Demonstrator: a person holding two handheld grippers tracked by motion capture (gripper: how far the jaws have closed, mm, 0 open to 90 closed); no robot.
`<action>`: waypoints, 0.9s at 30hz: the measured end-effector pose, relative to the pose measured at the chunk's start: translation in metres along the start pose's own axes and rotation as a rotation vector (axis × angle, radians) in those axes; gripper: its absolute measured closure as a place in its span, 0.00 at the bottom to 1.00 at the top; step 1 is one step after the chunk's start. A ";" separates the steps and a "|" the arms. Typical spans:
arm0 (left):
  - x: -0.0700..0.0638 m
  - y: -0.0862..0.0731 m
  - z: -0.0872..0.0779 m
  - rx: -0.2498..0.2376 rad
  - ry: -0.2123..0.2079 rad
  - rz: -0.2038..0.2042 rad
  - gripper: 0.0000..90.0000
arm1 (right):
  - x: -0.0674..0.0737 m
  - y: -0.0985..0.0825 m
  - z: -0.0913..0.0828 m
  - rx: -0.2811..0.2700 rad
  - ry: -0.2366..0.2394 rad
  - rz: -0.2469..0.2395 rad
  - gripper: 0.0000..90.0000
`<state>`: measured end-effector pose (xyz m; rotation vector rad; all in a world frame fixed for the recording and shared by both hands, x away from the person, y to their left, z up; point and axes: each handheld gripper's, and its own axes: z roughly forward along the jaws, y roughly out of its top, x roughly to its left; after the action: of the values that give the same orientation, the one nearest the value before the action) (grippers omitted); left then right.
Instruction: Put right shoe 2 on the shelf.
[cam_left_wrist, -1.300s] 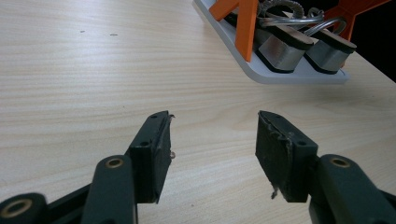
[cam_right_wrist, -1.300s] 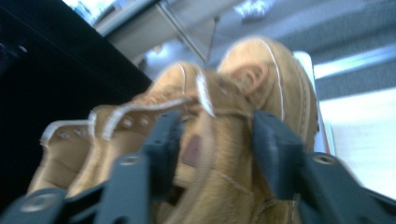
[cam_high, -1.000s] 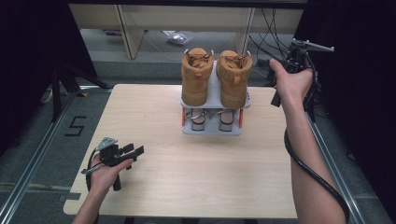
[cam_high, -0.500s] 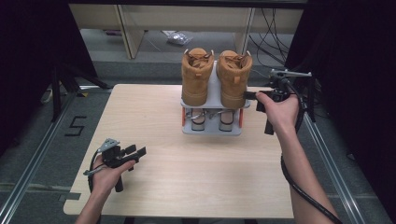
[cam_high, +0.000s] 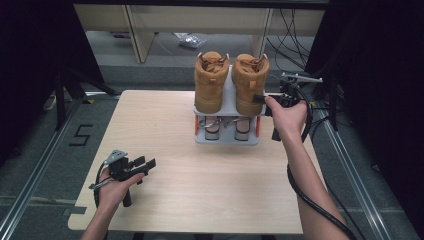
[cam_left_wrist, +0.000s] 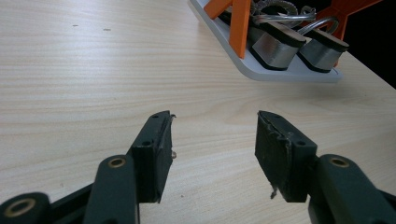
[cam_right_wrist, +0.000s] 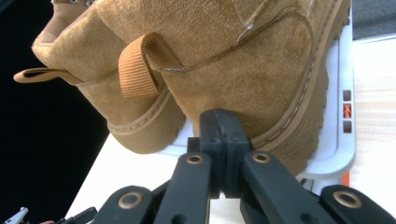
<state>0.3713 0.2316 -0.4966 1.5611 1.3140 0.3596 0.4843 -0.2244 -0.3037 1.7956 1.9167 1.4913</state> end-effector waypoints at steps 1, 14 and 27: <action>0.000 0.000 0.000 -0.001 -0.001 0.000 0.51 | 0.000 0.000 0.000 0.000 0.000 0.000 1.00; 0.000 -0.002 -0.001 -0.009 0.000 0.011 0.51 | 0.002 0.001 0.008 -0.019 -0.025 -0.051 0.99; -0.001 0.001 -0.005 -0.037 0.019 0.029 0.51 | -0.010 -0.013 -0.018 -0.078 -0.112 -0.147 0.75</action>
<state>0.3673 0.2338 -0.4935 1.5502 1.2936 0.4160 0.4661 -0.2396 -0.3089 1.6307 1.8662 1.3675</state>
